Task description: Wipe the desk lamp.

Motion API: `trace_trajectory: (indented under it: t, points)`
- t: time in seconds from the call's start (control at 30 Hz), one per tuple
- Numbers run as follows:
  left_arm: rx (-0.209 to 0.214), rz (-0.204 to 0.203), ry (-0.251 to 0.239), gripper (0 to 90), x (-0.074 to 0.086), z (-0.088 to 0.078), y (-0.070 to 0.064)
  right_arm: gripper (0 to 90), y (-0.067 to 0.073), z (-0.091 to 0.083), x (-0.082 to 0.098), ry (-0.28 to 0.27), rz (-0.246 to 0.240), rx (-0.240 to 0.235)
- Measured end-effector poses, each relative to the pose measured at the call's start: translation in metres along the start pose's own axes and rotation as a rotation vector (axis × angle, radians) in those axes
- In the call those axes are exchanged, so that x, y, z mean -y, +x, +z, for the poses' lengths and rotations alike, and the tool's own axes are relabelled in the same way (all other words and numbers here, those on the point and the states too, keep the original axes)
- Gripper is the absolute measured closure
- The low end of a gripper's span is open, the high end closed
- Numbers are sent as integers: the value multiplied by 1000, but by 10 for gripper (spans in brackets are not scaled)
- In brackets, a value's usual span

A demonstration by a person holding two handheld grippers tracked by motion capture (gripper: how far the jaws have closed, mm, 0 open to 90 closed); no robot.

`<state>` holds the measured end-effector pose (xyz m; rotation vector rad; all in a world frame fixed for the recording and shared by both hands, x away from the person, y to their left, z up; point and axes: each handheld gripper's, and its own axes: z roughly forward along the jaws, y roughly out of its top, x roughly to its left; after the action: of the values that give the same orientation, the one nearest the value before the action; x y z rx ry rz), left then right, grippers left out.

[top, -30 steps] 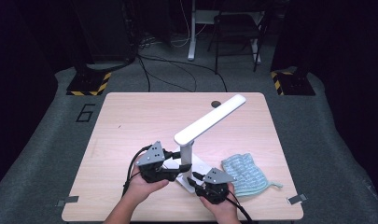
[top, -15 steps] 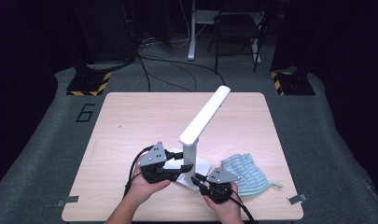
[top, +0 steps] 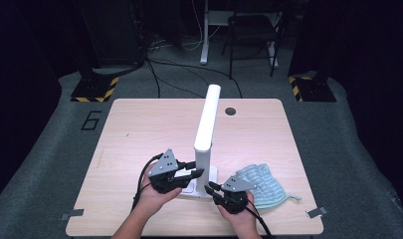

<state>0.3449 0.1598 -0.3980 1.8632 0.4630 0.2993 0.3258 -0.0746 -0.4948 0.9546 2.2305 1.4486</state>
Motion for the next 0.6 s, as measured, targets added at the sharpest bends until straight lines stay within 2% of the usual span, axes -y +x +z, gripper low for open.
trace_trajectory:
  t: [0.33,0.4,0.5,0.6]
  points:
    - [-46,-5,6,753,-1,4,0,736,-7,5,-1,-16,41,24]
    - [-52,0,0,754,-1,5,-1,696,-6,4,-1,-27,46,34]
    - [-57,-7,2,756,-2,6,-1,569,-2,4,-2,-34,50,46]
    - [-53,-11,0,758,-3,9,-2,541,0,4,-3,-40,52,49]
